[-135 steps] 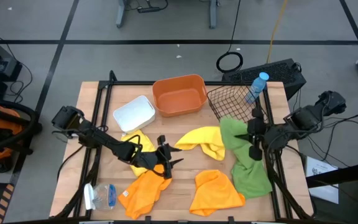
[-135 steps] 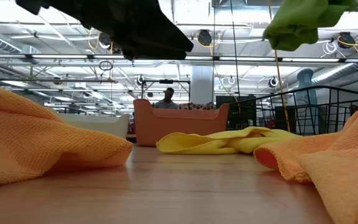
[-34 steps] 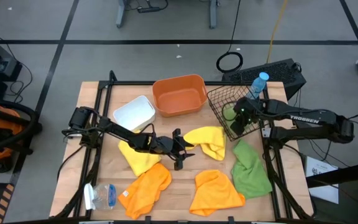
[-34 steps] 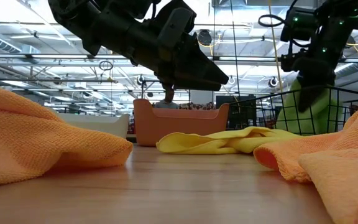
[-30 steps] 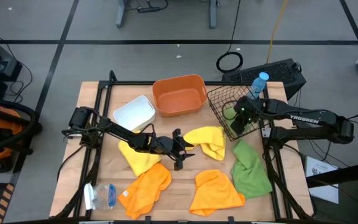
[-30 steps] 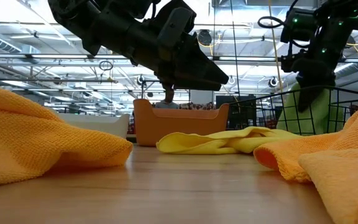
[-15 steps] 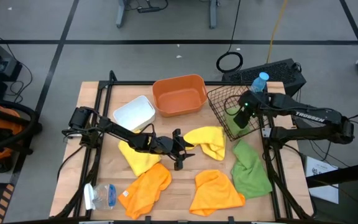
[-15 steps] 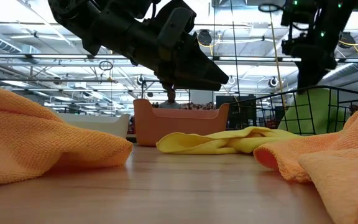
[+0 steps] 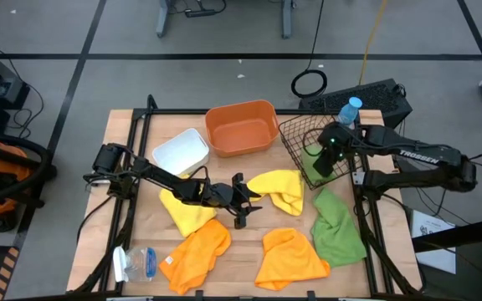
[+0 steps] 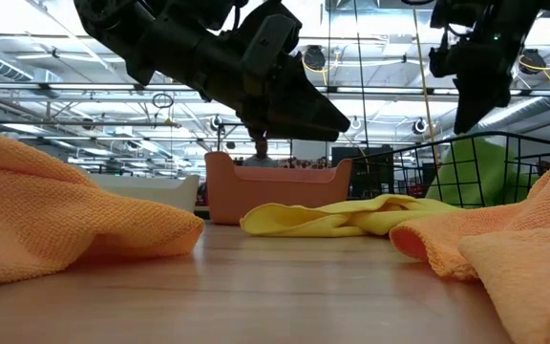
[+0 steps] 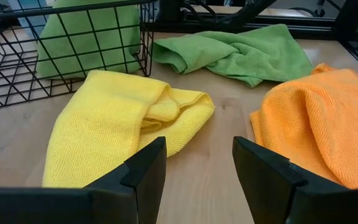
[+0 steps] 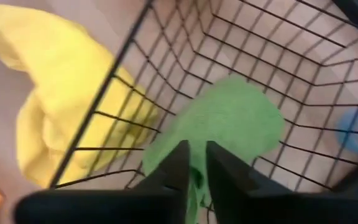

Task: Sort microfiber towel by color & place in baskets
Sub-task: Put the left green towel into the wire basket

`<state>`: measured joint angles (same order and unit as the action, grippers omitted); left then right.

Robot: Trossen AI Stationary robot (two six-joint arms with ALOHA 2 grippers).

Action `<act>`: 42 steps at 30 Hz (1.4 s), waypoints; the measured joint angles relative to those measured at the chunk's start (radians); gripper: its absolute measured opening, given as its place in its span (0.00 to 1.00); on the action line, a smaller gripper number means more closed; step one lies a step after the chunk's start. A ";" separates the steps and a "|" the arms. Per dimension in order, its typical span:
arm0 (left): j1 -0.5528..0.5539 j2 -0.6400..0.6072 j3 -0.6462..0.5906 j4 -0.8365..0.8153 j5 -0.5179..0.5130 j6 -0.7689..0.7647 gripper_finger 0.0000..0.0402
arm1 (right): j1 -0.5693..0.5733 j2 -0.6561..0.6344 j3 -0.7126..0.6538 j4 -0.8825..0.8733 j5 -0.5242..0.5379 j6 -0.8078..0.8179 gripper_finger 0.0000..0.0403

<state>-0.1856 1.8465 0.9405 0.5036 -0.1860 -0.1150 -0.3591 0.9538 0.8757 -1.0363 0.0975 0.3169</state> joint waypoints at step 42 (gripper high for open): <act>-0.001 0.000 0.000 -0.012 0.000 0.016 0.48 | 0.043 0.070 -0.153 0.019 0.198 0.053 0.00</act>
<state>-0.1864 1.8465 0.9409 0.4911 -0.1860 -0.0986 -0.3164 1.0234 0.7230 -1.0174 0.2952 0.3702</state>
